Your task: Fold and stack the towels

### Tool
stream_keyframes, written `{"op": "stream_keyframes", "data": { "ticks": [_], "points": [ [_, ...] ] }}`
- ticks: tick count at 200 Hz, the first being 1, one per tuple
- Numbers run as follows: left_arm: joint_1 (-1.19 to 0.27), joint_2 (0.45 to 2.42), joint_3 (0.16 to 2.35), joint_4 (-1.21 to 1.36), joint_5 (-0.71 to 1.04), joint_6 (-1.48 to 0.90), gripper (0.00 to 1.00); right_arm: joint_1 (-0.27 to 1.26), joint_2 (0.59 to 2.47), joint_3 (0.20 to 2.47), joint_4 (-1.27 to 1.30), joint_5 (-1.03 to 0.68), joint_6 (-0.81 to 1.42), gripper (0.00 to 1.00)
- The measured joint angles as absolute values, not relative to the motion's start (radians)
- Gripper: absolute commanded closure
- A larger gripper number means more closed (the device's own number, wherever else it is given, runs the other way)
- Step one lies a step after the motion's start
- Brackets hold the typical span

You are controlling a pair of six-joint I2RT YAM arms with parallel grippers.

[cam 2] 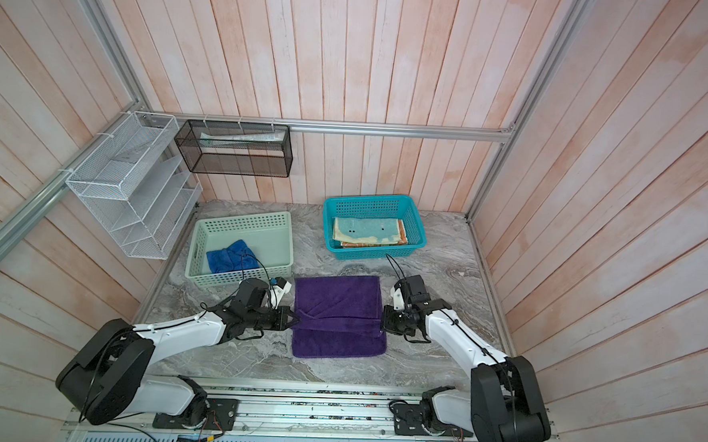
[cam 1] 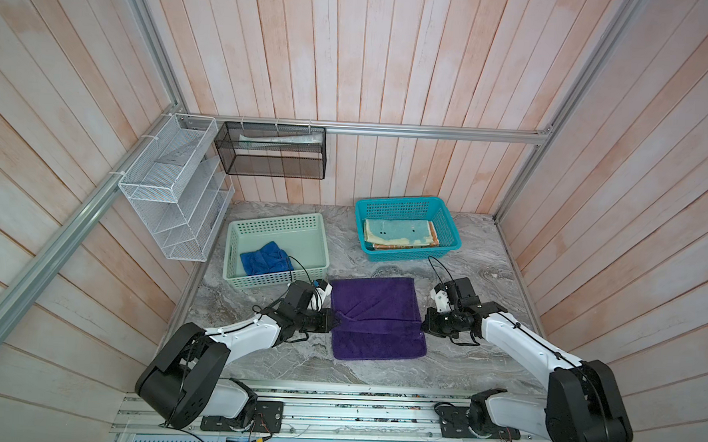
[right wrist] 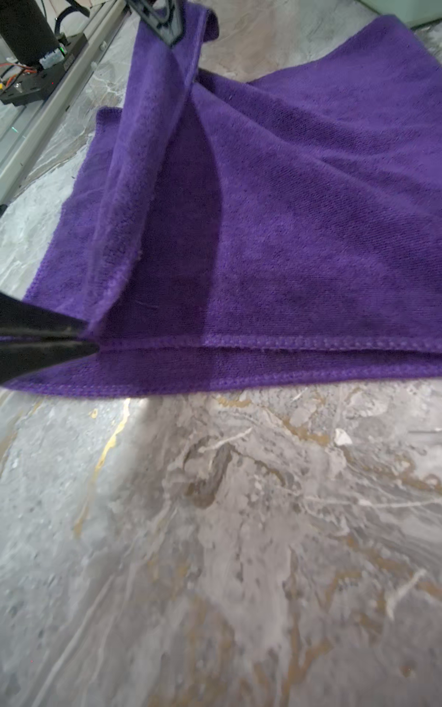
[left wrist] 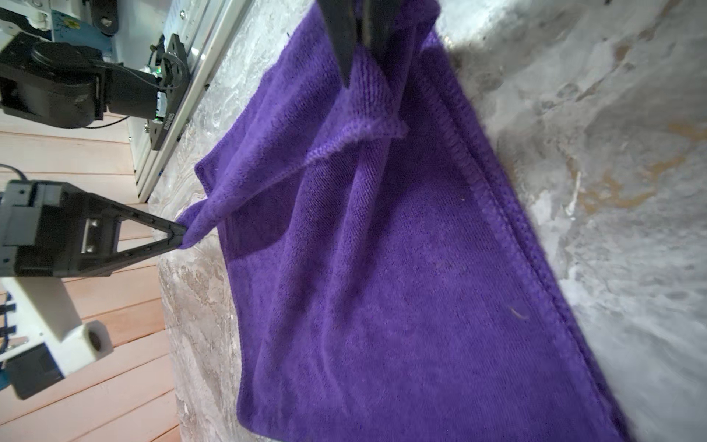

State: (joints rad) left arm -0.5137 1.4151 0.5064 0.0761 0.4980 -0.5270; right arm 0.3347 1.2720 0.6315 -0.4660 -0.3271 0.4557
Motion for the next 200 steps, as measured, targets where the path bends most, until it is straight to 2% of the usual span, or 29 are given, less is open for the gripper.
{"op": "stream_keyframes", "data": {
  "ticks": [33, 75, 119, 186, 200],
  "points": [
    [-0.499, 1.472, 0.501, 0.096, 0.504, -0.544, 1.00, 0.435, 1.304, 0.550, -0.393, -0.327, 0.529, 1.00],
    [-0.397, 1.479, 0.533, 0.038, 0.522, -0.492, 1.00, 0.516, 1.303, 0.538, -0.325, -0.326, 0.611, 1.00],
    [-0.376, 1.454, 0.626, -0.058, 0.520, -0.404, 1.00, 0.519, 1.283, 0.645, -0.404, -0.260, 0.595, 1.00],
    [-0.435, 1.278, 0.585, -0.116, 0.515, -0.391, 1.00, 0.478, 1.242, 0.711, -0.529, -0.210, 0.546, 1.00],
    [-0.442, 1.262, 0.550, -0.116, 0.514, -0.397, 0.94, 0.467, 1.224, 0.699, -0.536, -0.208, 0.546, 1.00]
  ]
}}
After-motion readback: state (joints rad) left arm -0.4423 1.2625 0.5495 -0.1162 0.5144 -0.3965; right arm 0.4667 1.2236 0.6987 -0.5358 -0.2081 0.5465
